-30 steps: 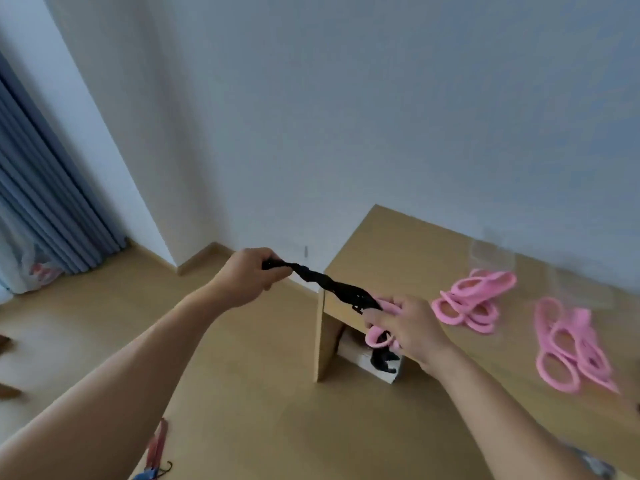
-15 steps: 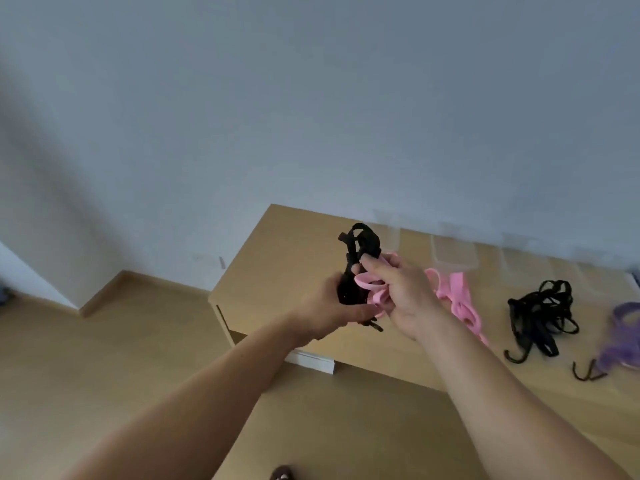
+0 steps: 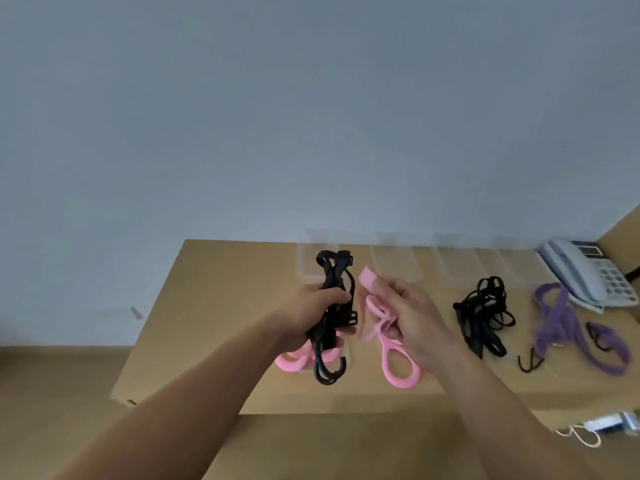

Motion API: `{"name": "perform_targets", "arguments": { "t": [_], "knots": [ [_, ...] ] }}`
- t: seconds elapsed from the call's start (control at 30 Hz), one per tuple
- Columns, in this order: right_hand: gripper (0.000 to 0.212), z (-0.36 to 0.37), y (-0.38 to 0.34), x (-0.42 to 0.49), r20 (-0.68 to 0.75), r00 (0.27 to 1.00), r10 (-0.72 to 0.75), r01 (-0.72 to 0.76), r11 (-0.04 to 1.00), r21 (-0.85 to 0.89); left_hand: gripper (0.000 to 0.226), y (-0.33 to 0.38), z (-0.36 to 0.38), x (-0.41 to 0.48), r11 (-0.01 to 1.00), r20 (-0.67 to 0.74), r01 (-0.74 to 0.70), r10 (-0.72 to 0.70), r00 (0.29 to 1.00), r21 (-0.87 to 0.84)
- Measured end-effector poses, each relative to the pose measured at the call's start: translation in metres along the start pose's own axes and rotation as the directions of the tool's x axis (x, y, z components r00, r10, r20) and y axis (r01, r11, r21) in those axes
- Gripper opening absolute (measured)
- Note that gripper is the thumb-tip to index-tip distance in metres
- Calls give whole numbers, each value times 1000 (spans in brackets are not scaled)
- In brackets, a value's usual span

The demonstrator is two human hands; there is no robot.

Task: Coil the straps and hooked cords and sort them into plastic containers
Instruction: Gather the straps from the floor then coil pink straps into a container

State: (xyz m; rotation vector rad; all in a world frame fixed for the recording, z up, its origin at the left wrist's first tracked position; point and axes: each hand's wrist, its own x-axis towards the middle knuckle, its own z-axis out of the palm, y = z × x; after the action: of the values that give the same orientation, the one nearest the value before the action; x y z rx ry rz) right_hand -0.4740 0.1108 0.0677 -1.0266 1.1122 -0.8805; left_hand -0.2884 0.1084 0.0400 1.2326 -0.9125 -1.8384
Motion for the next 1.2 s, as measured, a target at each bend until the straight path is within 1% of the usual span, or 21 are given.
{"name": "perform_targets", "arguments": {
  "t": [0.07,0.17,0.23,0.3,0.33,0.37,0.4,0.43,0.47,0.5,0.57,0.63,0.7,0.77,0.87,0.93,1.0,1.03,1.1,1.13,1.2],
  "knots": [
    [34,-13,4,2,-28,1000,15,-15,1000,2,31,-2,11,20,999,91,40,-39,995,-9],
    [28,-39,15,6,-90,995,46,-50,998,-43,18,-12,28,47,997,22,53,-51,998,-52],
    [26,-56,24,14,-82,994,71,-76,996,-55,11,-17,37,63,995,33,70,-68,997,-74],
    [22,-69,34,27,-69,992,104,-108,992,-58,11,-22,43,79,996,46,84,-83,996,-34],
    [19,-74,40,35,-85,990,109,-117,989,-95,13,-24,45,86,996,18,86,-86,996,-6],
    [16,-79,46,42,-115,989,90,-111,976,-188,16,-25,48,91,996,-25,89,-89,996,12],
    [15,-85,54,50,-146,988,43,-91,934,-345,18,-26,50,95,995,-69,94,-92,993,20],
    [16,-91,62,56,-156,987,-34,-56,842,-536,21,-28,51,98,995,-103,99,-97,990,23],
    [18,-99,72,59,-132,983,-125,-6,702,-712,22,-30,53,102,993,-131,113,-109,985,27],
    [20,-107,79,62,-83,972,-219,54,554,-831,22,-33,54,105,991,-159,132,-125,979,36],
    [21,-124,94,70,89,939,-333,200,314,-928,16,-39,60,112,984,-224,164,-143,964,75],
    [28,-135,106,77,227,943,-244,267,149,-952,10,-44,70,117,973,-283,195,-154,947,124],
    [43,-138,115,84,263,960,-99,272,97,-957,8,-46,81,120,962,-303,230,-177,936,147],
    [56,-140,120,87,275,961,-22,275,86,-957,9,-47,91,121,958,-313,249,-195,930,144],
    [62,-142,119,88,262,961,-86,272,144,-951,10,-43,102,125,968,-332,217,-165,929,127],
    [55,-146,115,89,220,962,-162,253,222,-942,13,-37,108,128,974,-345,190,-138,929,122],
    [41,-152,109,90,176,958,-227,244,322,-915,18,-32,114,130,982,-346,162,-119,931,99],
    [30,-154,106,91,148,961,-234,236,414,-879,17,-30,117,131,986,-343,149,-112,933,82],
    [12,-159,96,93,51,982,-184,164,674,-720,12,-25,121,133,994,-326,111,-99,940,17],
    [11,-161,90,93,-5,989,-151,117,787,-606,11,-23,123,134,996,-320,89,-92,943,-26],
    [11,-164,76,92,-82,994,-71,36,930,-366,10,-18,128,140,993,-305,53,-84,949,-108]
  ]
}}
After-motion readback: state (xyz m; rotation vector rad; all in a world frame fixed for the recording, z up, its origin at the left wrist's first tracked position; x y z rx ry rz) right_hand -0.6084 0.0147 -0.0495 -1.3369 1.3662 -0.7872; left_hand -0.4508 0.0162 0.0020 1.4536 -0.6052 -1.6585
